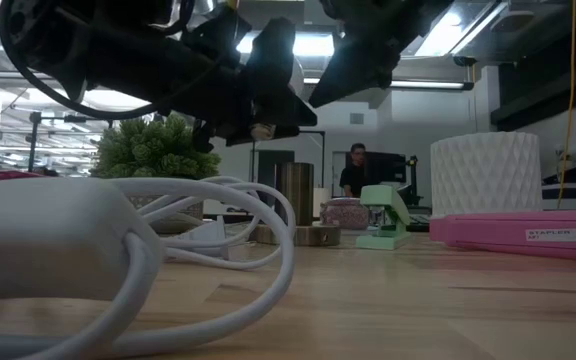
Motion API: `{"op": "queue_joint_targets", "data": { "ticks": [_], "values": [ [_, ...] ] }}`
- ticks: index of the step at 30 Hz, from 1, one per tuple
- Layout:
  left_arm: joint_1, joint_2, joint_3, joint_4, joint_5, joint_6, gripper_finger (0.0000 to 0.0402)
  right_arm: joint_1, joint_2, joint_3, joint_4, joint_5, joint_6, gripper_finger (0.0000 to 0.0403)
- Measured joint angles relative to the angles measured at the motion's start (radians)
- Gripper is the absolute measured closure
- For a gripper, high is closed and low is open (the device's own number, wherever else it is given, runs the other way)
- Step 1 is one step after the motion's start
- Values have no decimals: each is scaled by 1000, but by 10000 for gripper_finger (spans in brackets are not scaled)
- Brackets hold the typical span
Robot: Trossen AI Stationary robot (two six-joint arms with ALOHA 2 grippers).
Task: Screw lightbulb
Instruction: Insert the white lightbulb into the lamp socket
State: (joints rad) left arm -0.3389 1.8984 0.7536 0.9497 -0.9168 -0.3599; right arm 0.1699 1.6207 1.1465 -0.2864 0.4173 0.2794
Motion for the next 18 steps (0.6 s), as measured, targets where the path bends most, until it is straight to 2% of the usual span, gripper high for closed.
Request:
{"op": "queue_joint_targets", "data": {
  "ticks": [13,18],
  "values": [
    [7,0,0,-27,4,-12,258,0,0,0,95,-33,-16,386],
    [21,0,0,-25,70,-22,258,-1,0,0,151,-93,-43,386]
  ]
}}
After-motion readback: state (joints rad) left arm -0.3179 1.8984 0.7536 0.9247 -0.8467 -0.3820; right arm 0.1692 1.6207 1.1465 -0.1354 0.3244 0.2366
